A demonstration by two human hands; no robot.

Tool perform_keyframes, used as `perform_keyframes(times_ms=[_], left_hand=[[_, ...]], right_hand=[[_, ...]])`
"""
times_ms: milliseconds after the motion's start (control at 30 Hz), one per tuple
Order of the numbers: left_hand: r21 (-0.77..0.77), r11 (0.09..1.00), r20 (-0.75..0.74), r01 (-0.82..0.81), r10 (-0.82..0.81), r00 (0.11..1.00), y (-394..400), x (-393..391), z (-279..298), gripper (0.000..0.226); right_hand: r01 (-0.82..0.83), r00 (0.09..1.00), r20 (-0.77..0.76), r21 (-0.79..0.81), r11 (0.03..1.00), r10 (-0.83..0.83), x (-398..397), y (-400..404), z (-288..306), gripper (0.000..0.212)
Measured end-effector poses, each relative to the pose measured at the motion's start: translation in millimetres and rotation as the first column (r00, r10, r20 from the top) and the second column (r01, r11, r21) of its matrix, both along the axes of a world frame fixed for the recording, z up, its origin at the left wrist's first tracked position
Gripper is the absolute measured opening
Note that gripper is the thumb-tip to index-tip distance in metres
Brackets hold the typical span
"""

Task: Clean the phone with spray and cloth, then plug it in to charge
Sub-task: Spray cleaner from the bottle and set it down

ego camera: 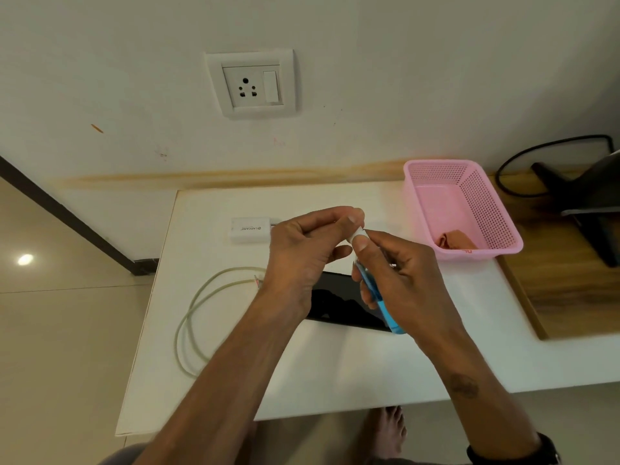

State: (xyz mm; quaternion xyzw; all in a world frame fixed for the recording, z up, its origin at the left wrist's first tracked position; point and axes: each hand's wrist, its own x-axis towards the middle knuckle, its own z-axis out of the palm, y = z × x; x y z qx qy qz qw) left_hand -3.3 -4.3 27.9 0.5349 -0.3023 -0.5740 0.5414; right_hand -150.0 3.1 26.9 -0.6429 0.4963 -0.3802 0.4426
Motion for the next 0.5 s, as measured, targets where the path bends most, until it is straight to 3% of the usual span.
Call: perform_keyframes(times_ms=[100, 233, 300, 400, 500], left_hand=[[0.026, 1.000, -0.047, 0.009, -0.008, 0.999, 1.2, -1.9, 1.4, 0.020], [-0.036, 0.995, 0.172, -0.094, 0.099, 0.980, 1.0, -7.8, 0.0, 0.026], [-0.039, 0.993, 0.186, -0.114, 0.119, 0.975, 1.2, -9.3, -1.4, 0.027], [0.037, 0.994, 0.023, -0.108, 0.107, 0.994, -0.7, -0.8, -1.3, 0.026], [0.076, 0.994, -0.132, -0.080, 0.090, 0.987, -4.3, 12.4, 1.9, 0.027]], right_hand=[[-0.009, 1.000, -0.019, 0.003, 1.000, 0.009, -4.2, -2.1, -3.0, 0.026], [0.047, 0.987, -0.148, -0.091, 0.995, -0.060, -0.5, -0.6, -10.0, 0.020], [0.052, 0.982, -0.173, -0.128, 0.990, -0.074, 0.4, -0.1, -11.6, 0.020], [-0.006, 0.979, -0.205, -0.113, 0.994, -0.018, -5.1, -0.7, -12.4, 0.019], [-0.061, 0.995, -0.075, 0.023, 0.998, 0.062, -9.5, 0.7, -10.2, 0.017]])
